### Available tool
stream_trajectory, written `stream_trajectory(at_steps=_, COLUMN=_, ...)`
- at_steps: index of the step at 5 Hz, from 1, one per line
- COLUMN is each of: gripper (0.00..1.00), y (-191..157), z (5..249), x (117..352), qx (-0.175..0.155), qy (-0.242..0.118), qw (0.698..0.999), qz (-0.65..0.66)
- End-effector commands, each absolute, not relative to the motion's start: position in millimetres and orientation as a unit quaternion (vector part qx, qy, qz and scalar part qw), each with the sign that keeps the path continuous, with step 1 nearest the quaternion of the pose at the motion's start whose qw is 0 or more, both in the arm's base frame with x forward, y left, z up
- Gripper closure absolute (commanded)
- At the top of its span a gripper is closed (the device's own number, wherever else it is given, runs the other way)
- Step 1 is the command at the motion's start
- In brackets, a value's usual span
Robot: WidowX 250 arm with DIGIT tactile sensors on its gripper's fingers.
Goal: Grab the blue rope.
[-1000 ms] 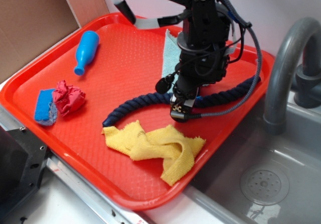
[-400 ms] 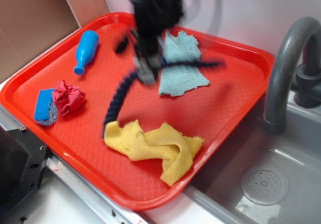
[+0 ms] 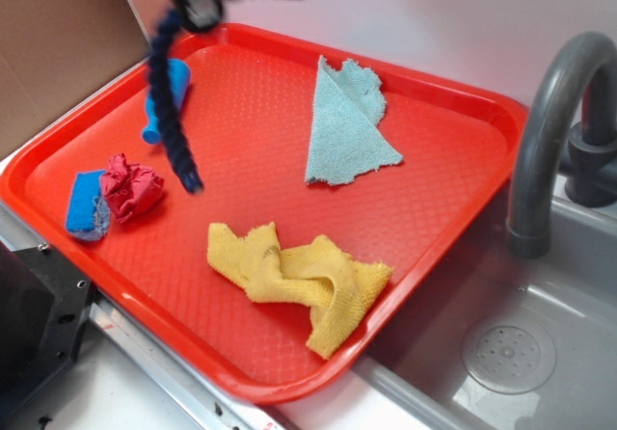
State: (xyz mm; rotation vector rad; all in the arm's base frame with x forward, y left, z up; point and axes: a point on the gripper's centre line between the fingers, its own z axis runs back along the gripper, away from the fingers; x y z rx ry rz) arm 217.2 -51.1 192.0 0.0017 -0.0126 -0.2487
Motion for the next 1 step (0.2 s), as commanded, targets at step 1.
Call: stream_trajectory(at_steps=1, gripper=1.0, y=-58.0, z=203.5, x=204.0, qx=-0.009, qy=-0.054, qw=0.995, qz=-0.083)
